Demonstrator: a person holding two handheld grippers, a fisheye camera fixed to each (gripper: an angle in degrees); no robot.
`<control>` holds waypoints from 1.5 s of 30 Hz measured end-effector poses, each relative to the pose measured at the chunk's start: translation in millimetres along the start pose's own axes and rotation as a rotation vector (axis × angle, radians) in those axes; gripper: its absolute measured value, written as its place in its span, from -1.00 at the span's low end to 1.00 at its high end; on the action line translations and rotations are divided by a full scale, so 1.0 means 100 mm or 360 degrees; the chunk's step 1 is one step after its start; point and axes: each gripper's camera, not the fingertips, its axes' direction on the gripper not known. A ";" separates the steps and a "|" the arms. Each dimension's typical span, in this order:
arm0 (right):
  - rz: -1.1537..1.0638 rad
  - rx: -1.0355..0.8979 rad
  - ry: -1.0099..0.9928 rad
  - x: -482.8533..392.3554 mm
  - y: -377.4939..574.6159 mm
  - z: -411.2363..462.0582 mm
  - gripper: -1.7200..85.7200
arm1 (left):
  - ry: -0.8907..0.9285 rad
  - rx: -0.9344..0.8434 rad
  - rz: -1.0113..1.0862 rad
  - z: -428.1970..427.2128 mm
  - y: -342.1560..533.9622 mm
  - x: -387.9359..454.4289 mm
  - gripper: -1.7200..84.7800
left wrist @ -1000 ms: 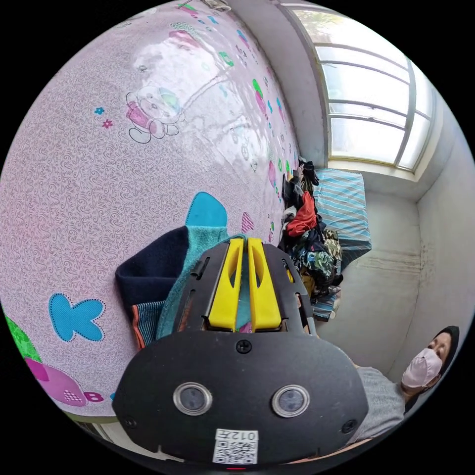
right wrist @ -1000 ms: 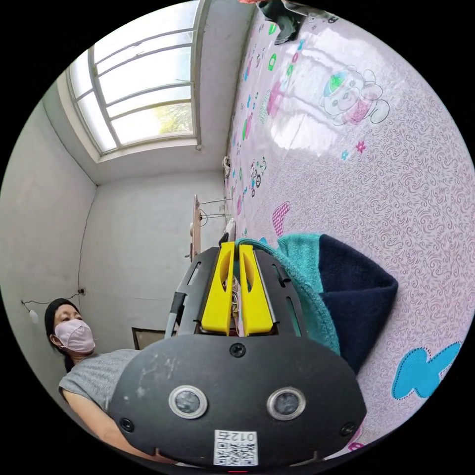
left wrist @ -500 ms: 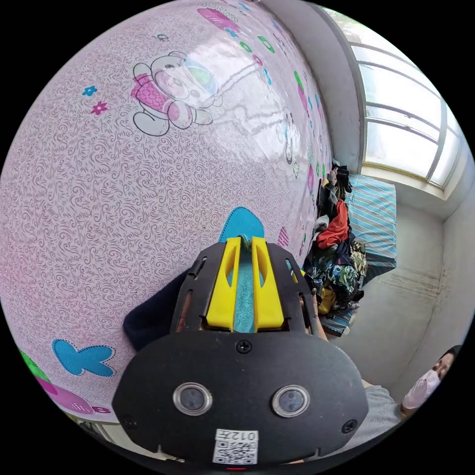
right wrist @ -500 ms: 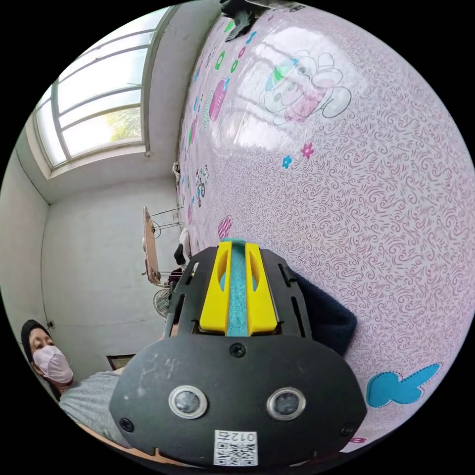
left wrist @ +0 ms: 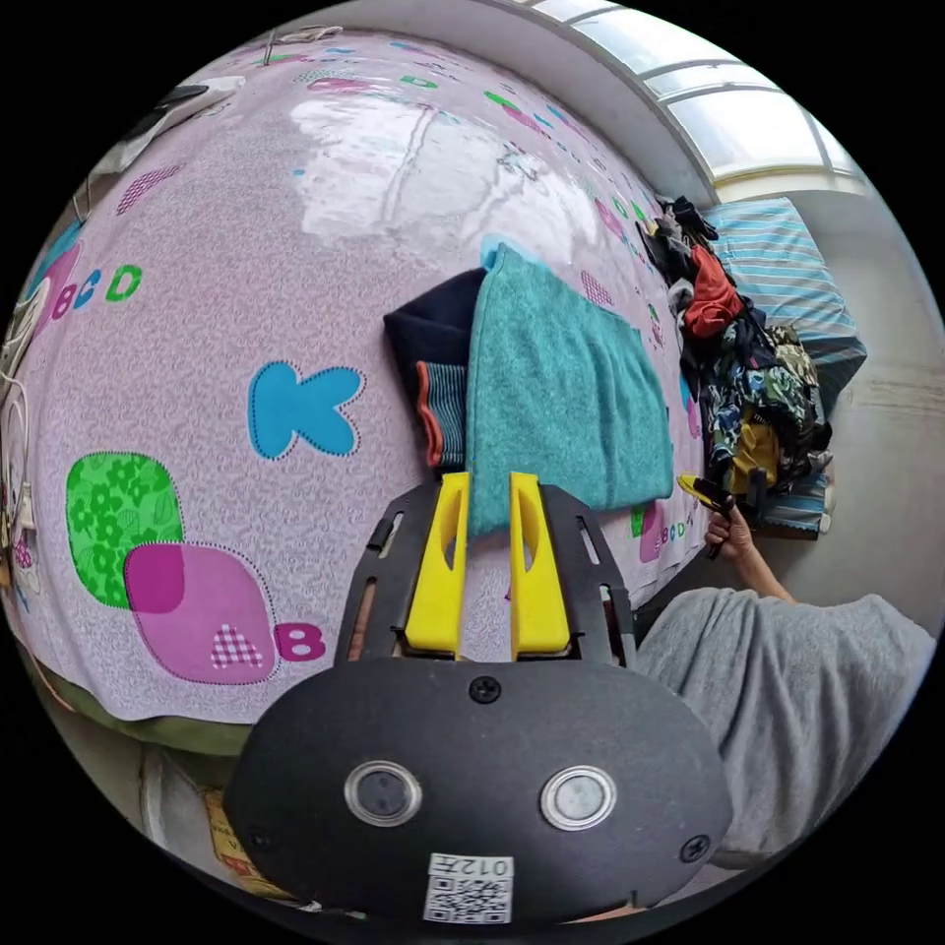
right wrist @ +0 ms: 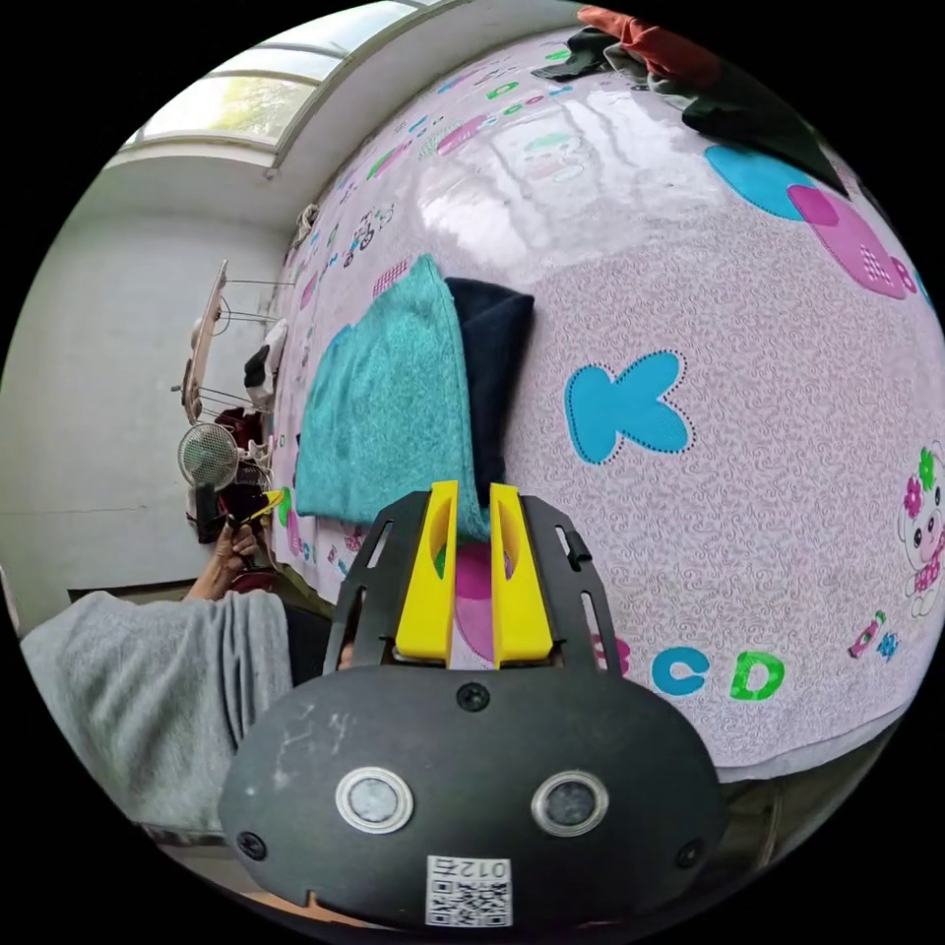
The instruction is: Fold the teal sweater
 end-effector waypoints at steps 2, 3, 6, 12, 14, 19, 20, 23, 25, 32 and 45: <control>-0.0018 -0.0001 0.0034 0.01 0.07 0.12 -0.82 | -0.0031 0.0024 0.0020 0.07 0.13 0.05 -0.84; -0.0032 0.0003 0.0052 0.01 0.10 0.19 -0.82 | -0.0081 0.0043 0.0044 0.10 0.19 0.10 -0.84; -0.0077 -0.0028 0.0075 0.01 0.09 0.38 -0.82 | -0.0142 0.0055 0.0117 0.21 0.23 0.22 -0.84; -0.0129 -0.0057 0.0173 0.00 0.07 0.60 -0.86 | -0.0303 -0.0021 0.0216 0.45 0.22 0.41 -0.86; -0.0147 -0.0055 0.0201 -0.01 0.07 0.62 -0.88 | -0.0305 -0.0020 0.0234 0.50 0.22 0.46 -0.87; -0.0193 -0.0084 0.0284 0.00 0.05 0.71 -0.94 | -0.0344 -0.0062 0.0290 0.63 0.15 0.63 -0.91; -0.0198 -0.0112 0.0308 0.01 0.04 0.76 -0.95 | -0.0366 -0.0087 0.0298 0.66 0.14 0.65 -0.92; -0.0223 -0.0150 0.0441 -0.02 -0.02 0.74 -0.97 | -0.0526 -0.0183 0.0393 0.73 0.09 0.77 -0.94; -0.0235 -0.0126 0.0521 -0.04 -0.06 0.58 -0.98 | -0.0603 -0.0126 0.0393 0.56 0.08 0.82 -0.95; -0.0169 -0.0295 0.0589 0.23 -0.19 0.67 -0.98 | -0.0651 -0.0231 0.0369 0.73 0.08 0.74 -0.95; -0.0233 -0.0136 0.0477 0.31 -0.64 -0.17 -0.84 | -0.0314 0.0043 -0.0031 0.23 -0.02 0.49 -0.88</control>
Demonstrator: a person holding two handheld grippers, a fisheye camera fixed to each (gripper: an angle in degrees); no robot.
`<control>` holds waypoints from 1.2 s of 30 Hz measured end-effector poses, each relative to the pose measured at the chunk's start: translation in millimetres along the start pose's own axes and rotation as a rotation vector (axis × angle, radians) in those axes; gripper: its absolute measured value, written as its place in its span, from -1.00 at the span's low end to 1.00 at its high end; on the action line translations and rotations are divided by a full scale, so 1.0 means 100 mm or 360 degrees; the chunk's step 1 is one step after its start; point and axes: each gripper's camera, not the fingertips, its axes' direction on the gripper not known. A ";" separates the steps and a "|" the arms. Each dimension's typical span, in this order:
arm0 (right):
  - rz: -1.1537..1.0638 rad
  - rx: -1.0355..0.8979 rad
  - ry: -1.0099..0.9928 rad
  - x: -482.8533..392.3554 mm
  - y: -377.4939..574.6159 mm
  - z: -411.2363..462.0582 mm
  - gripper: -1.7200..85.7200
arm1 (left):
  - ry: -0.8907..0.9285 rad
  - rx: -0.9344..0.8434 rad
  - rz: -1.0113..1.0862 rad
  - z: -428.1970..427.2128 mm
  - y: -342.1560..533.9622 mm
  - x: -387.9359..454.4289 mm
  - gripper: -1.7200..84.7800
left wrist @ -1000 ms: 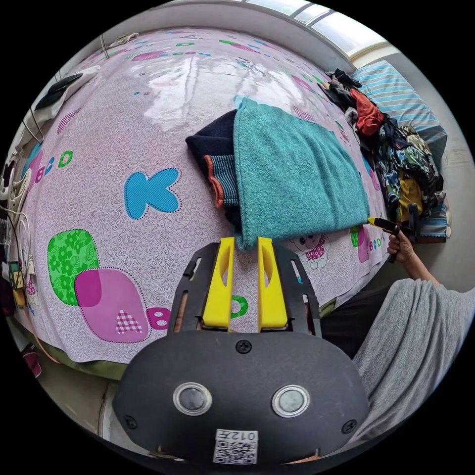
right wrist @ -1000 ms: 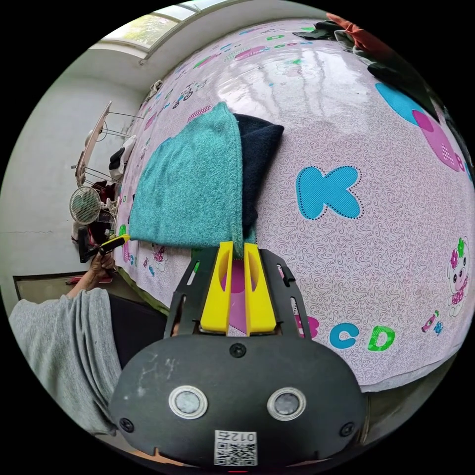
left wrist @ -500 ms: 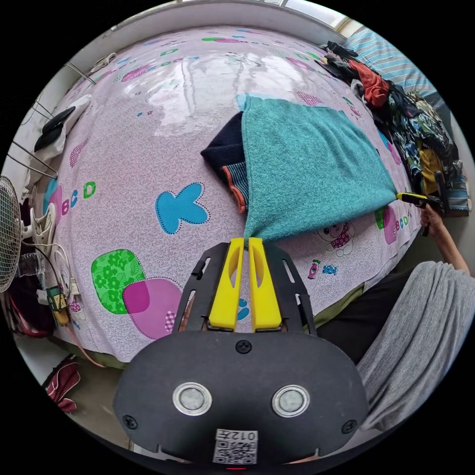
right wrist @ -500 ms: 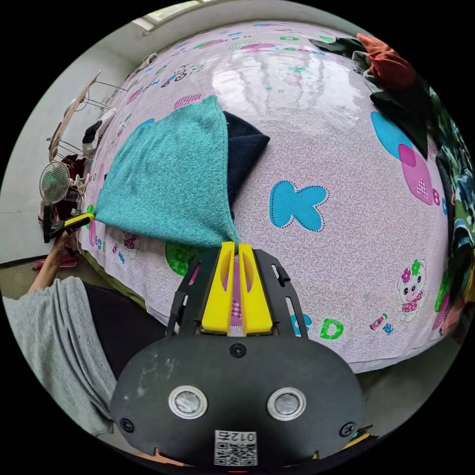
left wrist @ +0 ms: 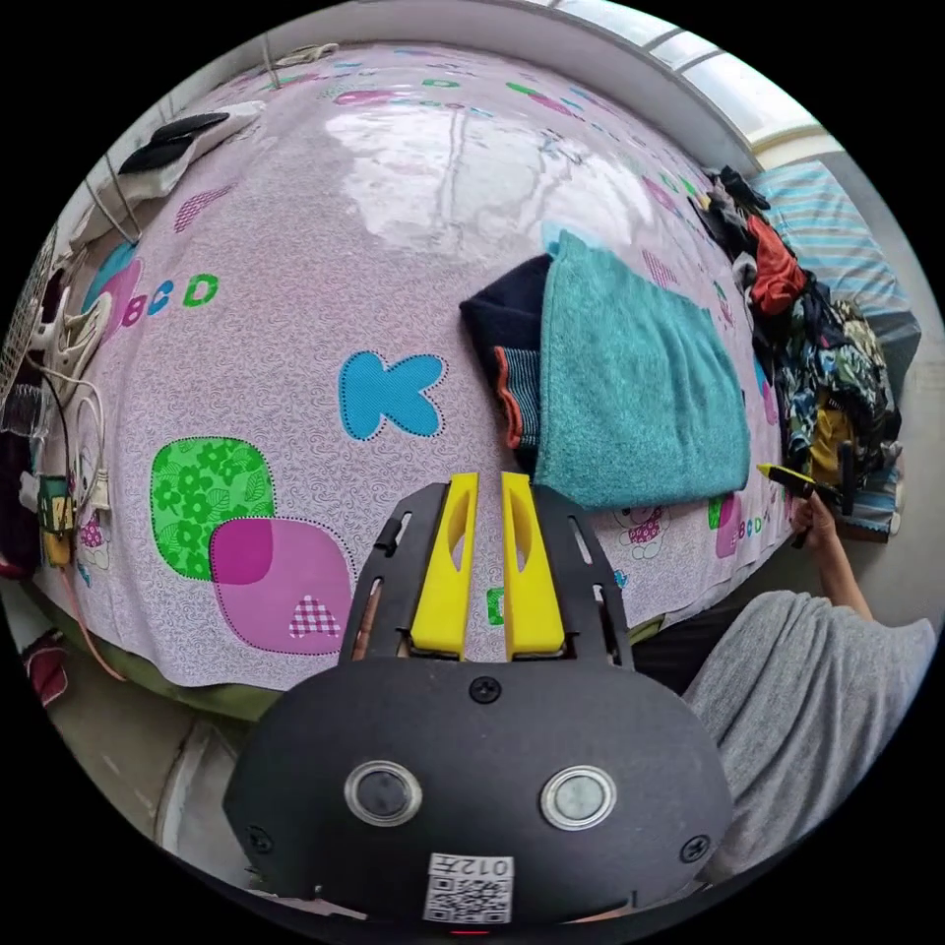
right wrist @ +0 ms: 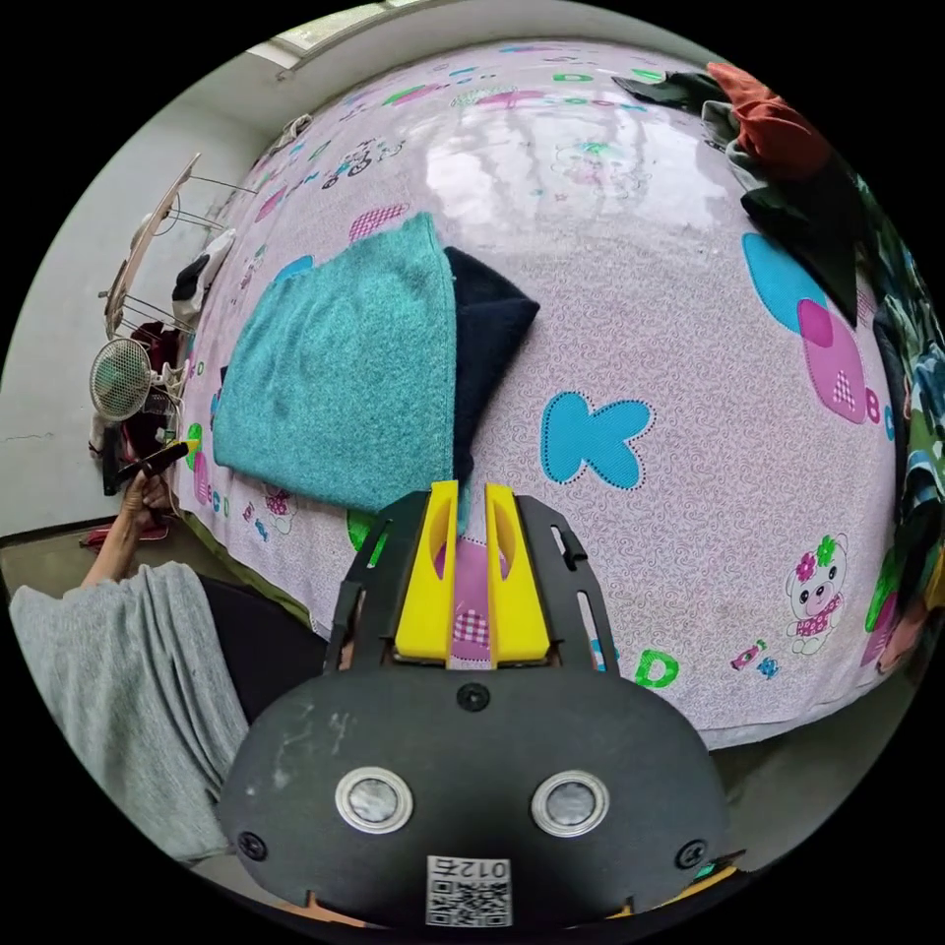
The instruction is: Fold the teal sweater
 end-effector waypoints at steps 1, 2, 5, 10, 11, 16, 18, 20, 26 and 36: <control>0.0006 0.0014 -0.0022 0.03 -0.08 -0.03 -0.83 | 0.0030 0.0032 -0.0013 -0.04 -0.11 0.00 -0.88; 0.0019 0.0034 -0.0062 0.09 -0.26 -0.08 -0.82 | 0.0033 0.0044 -0.0012 -0.04 -0.18 0.02 -0.88; 0.0017 0.0086 -0.0103 0.15 -0.76 -0.15 -0.81 | 0.0045 0.0039 0.0044 0.03 -0.60 0.21 -0.88; -0.0003 0.0064 -0.0047 0.21 -1.44 -0.10 -0.78 | -0.0015 -0.0118 0.0219 0.34 -1.28 0.62 -0.89; 0.0002 0.0031 -0.0025 0.26 -1.56 -0.06 -0.78 | -0.0032 -0.0140 0.0233 0.38 -1.33 0.65 -0.90; -0.0068 -0.0022 -0.0019 0.45 -1.75 -0.02 -0.90 | -0.0108 -0.0246 0.0365 0.58 -1.58 0.91 -0.93; -0.0113 0.0025 0.0101 0.55 -1.74 -0.13 -0.96 | -0.0225 -0.0225 0.0450 0.56 -1.59 1.00 -0.94; -0.0065 0.0097 0.0237 0.71 -1.71 -0.22 -0.98 | -0.0273 -0.0178 0.0464 0.53 -1.58 1.01 -0.95; 0.0093 0.0182 0.0216 1.39 -1.58 -0.38 -0.97 | -0.0227 -0.0198 0.0402 0.63 -1.55 0.95 -0.94; -0.0111 0.0037 -0.0027 1.98 -1.56 -0.45 -0.93 | -0.0132 -0.0196 0.0344 0.57 -1.47 1.03 -0.93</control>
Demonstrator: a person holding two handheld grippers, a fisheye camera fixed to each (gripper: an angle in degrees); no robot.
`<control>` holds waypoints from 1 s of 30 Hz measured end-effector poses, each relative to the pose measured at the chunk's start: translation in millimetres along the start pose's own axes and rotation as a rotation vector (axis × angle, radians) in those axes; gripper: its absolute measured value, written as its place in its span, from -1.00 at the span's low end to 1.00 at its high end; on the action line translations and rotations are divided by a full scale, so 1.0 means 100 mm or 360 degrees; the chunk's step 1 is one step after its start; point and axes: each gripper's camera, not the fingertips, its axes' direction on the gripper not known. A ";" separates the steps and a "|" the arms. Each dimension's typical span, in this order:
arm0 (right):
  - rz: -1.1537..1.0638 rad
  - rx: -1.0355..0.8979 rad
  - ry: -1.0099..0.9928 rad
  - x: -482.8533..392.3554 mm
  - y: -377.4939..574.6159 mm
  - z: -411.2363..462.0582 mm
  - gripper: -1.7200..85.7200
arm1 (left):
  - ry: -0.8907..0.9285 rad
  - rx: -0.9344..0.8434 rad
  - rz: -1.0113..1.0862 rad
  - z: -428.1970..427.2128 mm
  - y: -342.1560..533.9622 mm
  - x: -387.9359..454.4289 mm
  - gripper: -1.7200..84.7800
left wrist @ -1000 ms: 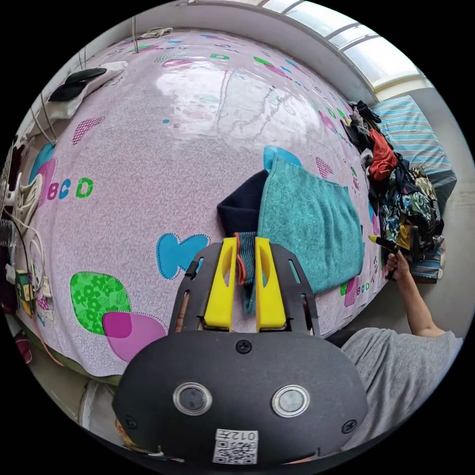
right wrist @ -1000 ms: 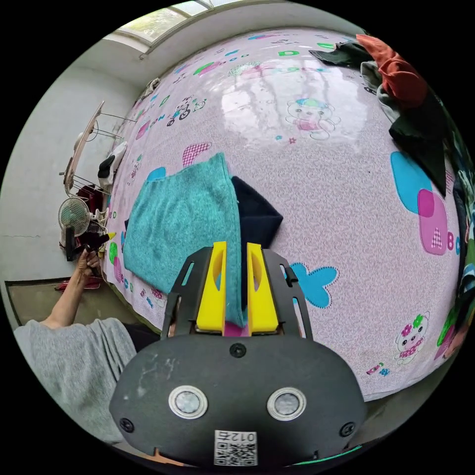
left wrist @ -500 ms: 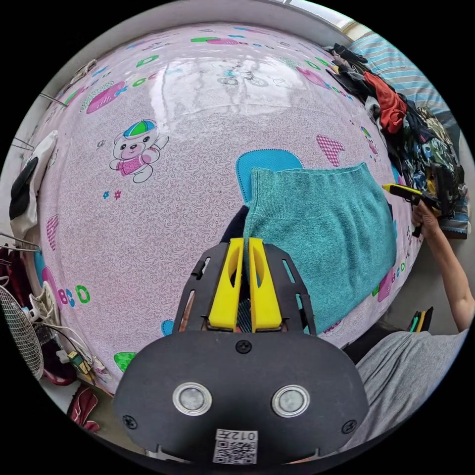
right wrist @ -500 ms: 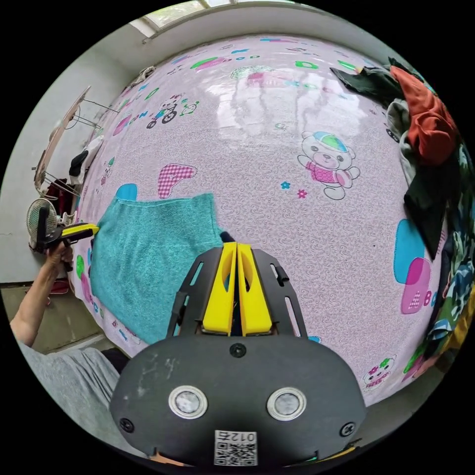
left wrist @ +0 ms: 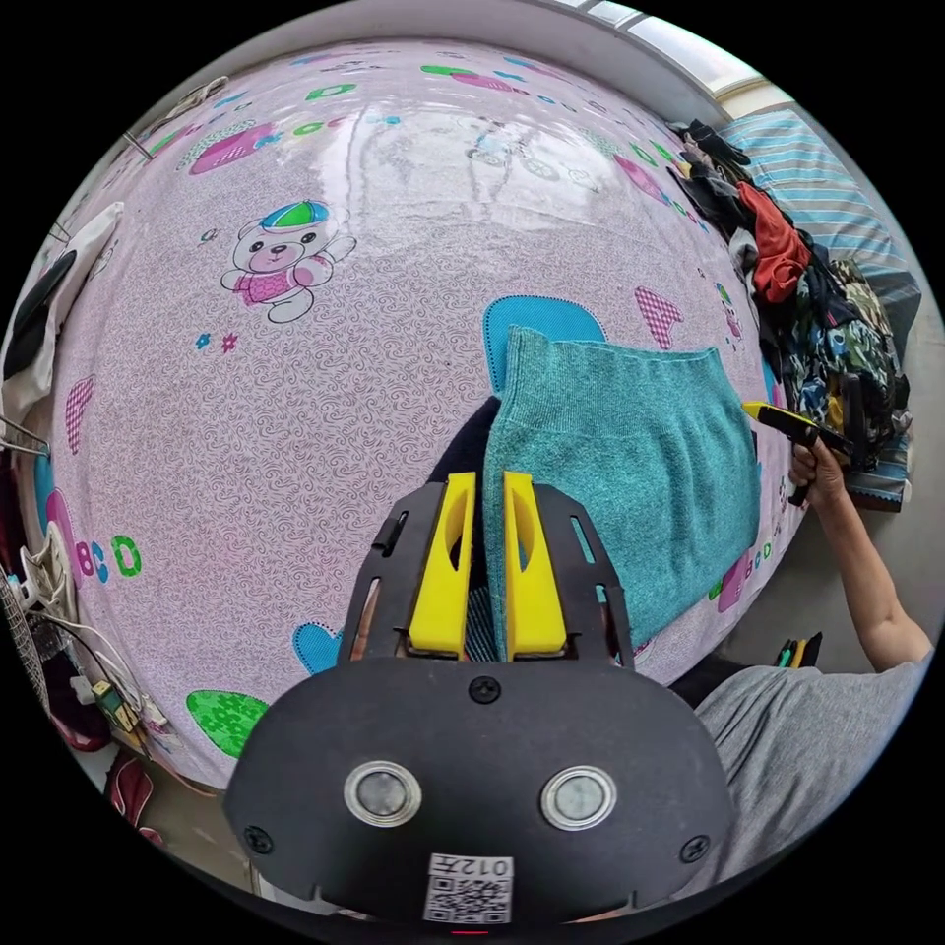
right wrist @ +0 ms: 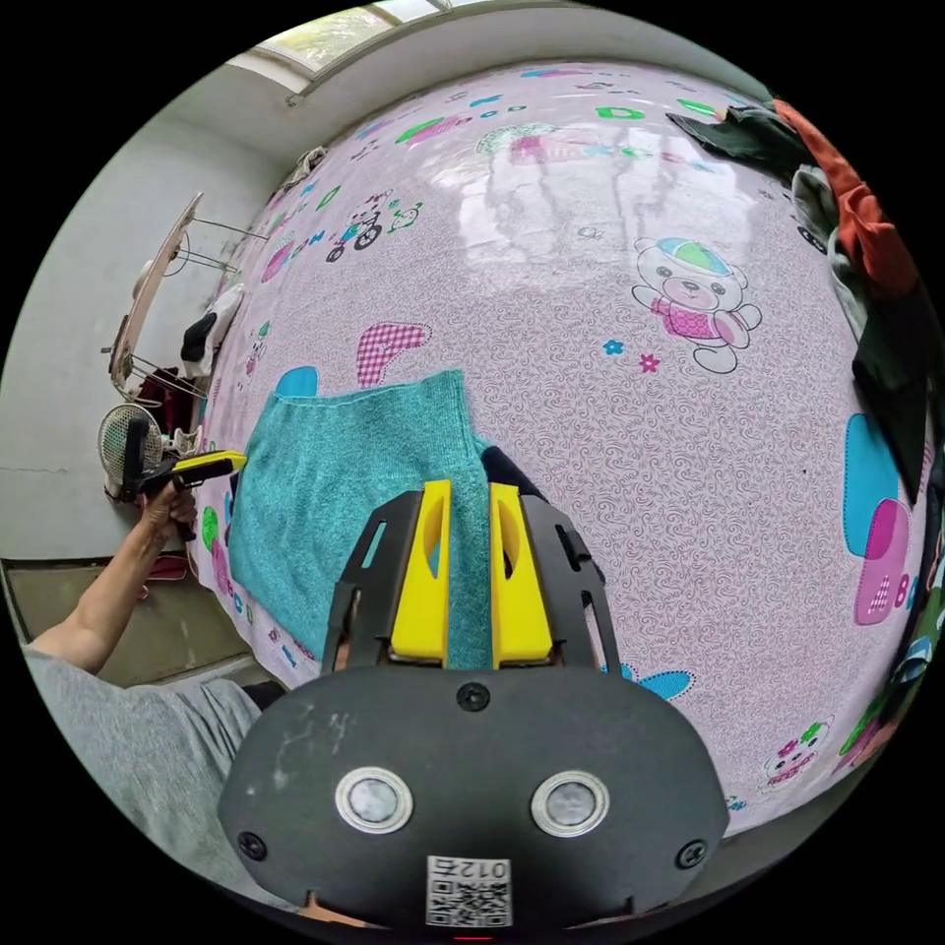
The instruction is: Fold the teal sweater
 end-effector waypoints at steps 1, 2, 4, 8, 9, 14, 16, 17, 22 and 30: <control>-0.0022 -0.0012 0.0038 0.03 0.00 0.01 -0.94 | -0.0074 -0.0004 0.0045 0.03 0.00 0.07 -0.94; -0.0047 -0.0007 0.0192 0.10 0.01 -0.01 -0.96 | -0.0125 -0.0021 0.0071 0.05 -0.01 0.11 -0.94; -0.0041 0.0047 0.0385 0.28 0.03 -0.11 -0.97 | -0.0275 -0.0054 0.0148 0.09 -0.02 0.25 -0.95; -0.0026 -0.0008 0.0496 0.84 0.11 0.02 -0.97 | -0.0338 -0.0060 0.0219 0.10 -0.02 0.34 -0.95; -0.0048 -0.0007 0.0527 0.93 0.11 0.02 -0.97 | -0.0313 -0.0054 0.0205 0.09 -0.01 0.32 -0.96; -0.0042 -0.0014 0.0423 1.46 0.18 -0.12 -0.87 | -0.0120 -0.0017 0.0088 0.02 0.02 0.20 -0.95; -0.0016 0.0073 0.0405 1.66 0.31 -0.30 -0.82 | -0.0055 0.0069 -0.0007 -0.13 0.11 0.13 -0.95; -0.0007 0.0139 0.0431 1.77 0.43 -0.44 -0.82 | -0.0071 0.0099 -0.0038 -0.18 0.15 0.12 -0.95; -0.0056 0.0231 0.0263 2.24 1.12 -0.67 -0.83 | -0.0102 0.0276 -0.0011 -0.56 0.53 0.31 -0.96; -0.0241 -0.0069 0.0506 3.27 2.19 0.10 -0.94 | -0.0341 -0.0011 0.0169 -0.13 0.95 0.84 -0.96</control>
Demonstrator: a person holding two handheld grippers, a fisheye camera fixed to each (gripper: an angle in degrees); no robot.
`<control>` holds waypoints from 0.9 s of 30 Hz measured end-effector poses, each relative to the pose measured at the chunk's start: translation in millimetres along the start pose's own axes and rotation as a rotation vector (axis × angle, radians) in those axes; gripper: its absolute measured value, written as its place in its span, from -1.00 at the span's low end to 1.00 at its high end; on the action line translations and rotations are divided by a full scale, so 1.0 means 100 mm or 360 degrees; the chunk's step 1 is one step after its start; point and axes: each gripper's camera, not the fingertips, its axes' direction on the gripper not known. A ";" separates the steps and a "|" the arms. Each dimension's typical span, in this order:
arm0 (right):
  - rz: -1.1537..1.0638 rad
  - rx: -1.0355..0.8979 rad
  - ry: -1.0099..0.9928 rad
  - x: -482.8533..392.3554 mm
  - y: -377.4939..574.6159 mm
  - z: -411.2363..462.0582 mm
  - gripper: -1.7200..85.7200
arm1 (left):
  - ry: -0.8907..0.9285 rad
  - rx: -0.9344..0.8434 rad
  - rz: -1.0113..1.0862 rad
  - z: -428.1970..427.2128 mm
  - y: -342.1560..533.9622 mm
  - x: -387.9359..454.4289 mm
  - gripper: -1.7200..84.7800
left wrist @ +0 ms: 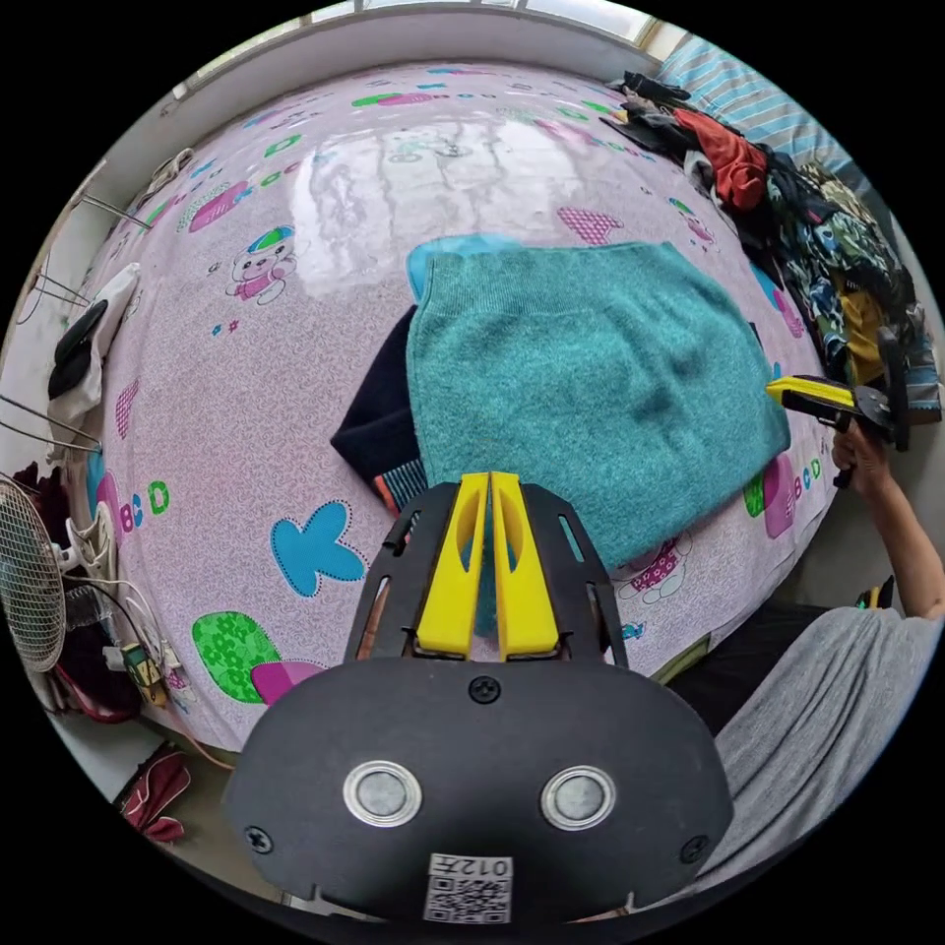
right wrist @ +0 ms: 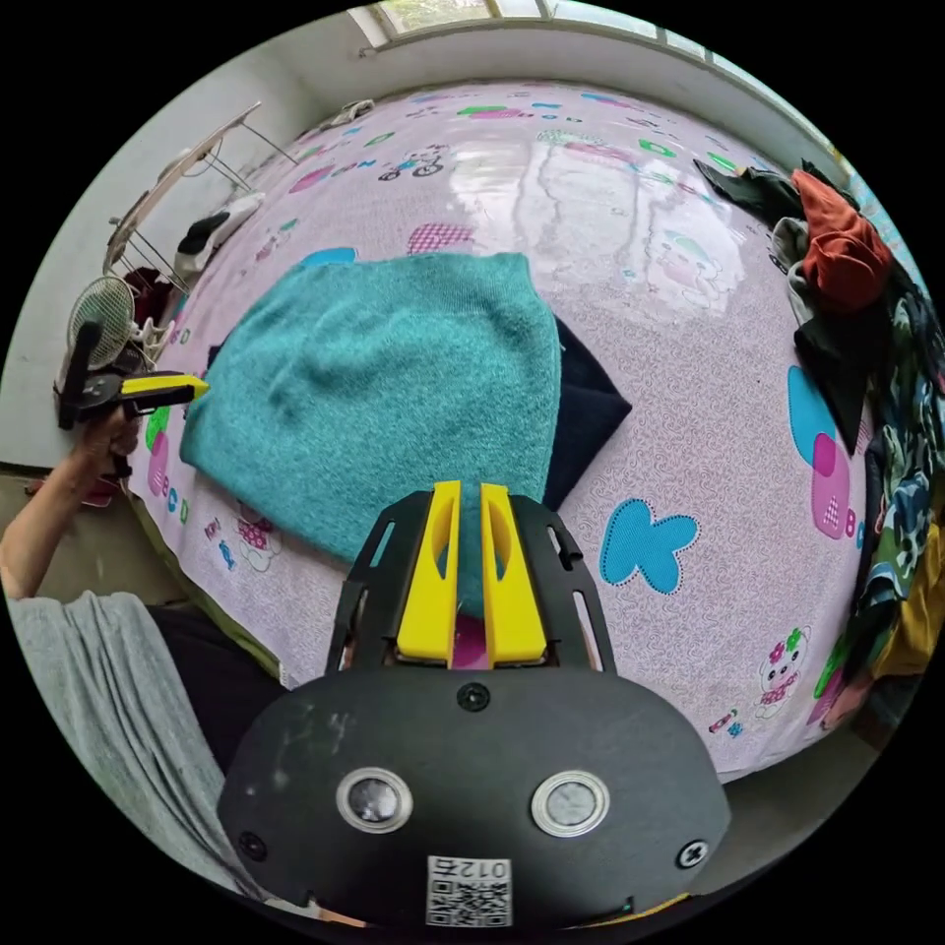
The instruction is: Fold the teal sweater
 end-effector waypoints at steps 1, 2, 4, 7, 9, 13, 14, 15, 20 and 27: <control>-0.0041 -0.0038 0.0033 0.06 0.05 0.11 -0.96 | -0.0057 -0.0046 0.0011 0.06 0.04 0.00 -0.96; -0.0110 0.0004 0.0053 0.20 0.16 0.22 -0.97 | -0.0056 -0.0005 0.0015 0.05 0.06 -0.01 -0.96; -0.0163 0.0002 0.0087 0.41 0.25 0.38 -0.98 | -0.0051 -0.0002 -0.0041 0.01 0.06 -0.06 -0.96; -0.0264 -0.0040 0.0192 0.68 0.38 0.65 -0.98 | -0.0110 -0.0057 -0.0095 -0.03 -0.02 -0.05 -0.96; -0.0353 -0.0039 0.0281 0.91 0.53 0.89 -0.98 | -0.0189 -0.0065 -0.0083 -0.06 -0.05 -0.02 -0.96; -0.0265 0.0008 0.0185 1.50 0.79 1.20 -0.98 | -0.0221 -0.0047 -0.0092 -0.15 -0.08 -0.12 -0.96; -0.0209 -0.0001 0.0136 1.70 0.86 1.29 -0.98 | -0.0191 -0.0044 -0.0107 -0.16 -0.08 -0.17 -0.96; -0.0134 0.0007 0.0135 1.87 0.96 1.34 -0.98 | -0.0116 -0.0036 -0.0130 -0.20 -0.08 -0.29 -0.96; -0.0137 0.0337 0.0304 1.74 1.61 1.37 -0.98 | 0.0345 0.0036 -0.0152 -0.45 0.03 -0.98 -0.94; -0.0665 0.0534 0.0355 0.28 2.20 2.35 -0.90 | 0.0762 0.0065 -0.0370 -0.59 0.16 -2.44 -0.81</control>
